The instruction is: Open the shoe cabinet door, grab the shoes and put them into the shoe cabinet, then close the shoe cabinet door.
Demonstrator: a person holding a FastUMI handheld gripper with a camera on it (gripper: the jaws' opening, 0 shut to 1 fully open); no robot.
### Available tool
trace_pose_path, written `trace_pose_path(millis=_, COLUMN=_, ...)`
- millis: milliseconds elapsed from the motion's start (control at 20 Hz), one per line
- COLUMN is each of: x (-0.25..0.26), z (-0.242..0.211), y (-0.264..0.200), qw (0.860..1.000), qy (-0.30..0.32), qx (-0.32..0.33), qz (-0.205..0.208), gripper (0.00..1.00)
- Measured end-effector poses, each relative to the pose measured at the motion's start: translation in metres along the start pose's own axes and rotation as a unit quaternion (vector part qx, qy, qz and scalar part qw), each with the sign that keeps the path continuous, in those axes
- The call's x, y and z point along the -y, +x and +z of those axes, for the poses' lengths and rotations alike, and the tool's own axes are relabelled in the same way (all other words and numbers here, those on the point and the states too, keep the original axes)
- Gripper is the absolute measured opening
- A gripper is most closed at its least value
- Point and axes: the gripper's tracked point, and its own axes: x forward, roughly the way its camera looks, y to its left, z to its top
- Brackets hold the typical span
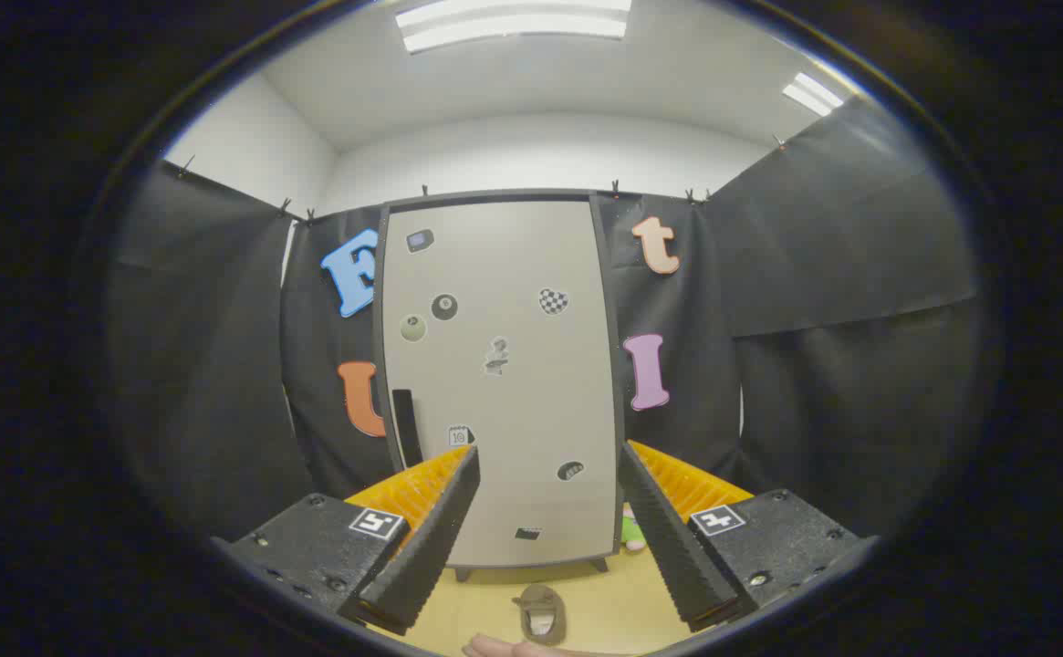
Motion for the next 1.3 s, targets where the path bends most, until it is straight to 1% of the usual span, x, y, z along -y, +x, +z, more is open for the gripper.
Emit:
trace_pose_path(millis=350, x=0.003, z=-0.001, y=0.005, qw=1.0, qy=-0.001, qx=0.003, qz=-0.004, gripper=0.99)
trace_pose_path(millis=450, x=0.0, z=-0.004, y=0.008, qw=1.0, qy=0.005, qx=-0.001, qz=0.002, gripper=0.99)
trace_pose_path(millis=700, x=-0.007, z=0.002, y=0.019, qw=1.0, qy=-0.008, qx=0.009, qz=0.003, gripper=0.99)
trace_pose_path(millis=950, x=-0.022, z=0.003, y=0.049, qw=0.999, qy=-0.036, qx=0.018, qz=0.006, gripper=0.99)
trace_pose_path(millis=1100, x=-0.031, z=-0.006, y=0.072, qw=0.999, qy=-0.04, qx=-0.003, qz=0.004, gripper=0.99)
trace_pose_path(millis=1300, x=-0.059, z=-0.009, y=0.107, qw=0.999, qy=-0.032, qx=-0.018, qz=0.028, gripper=0.99)
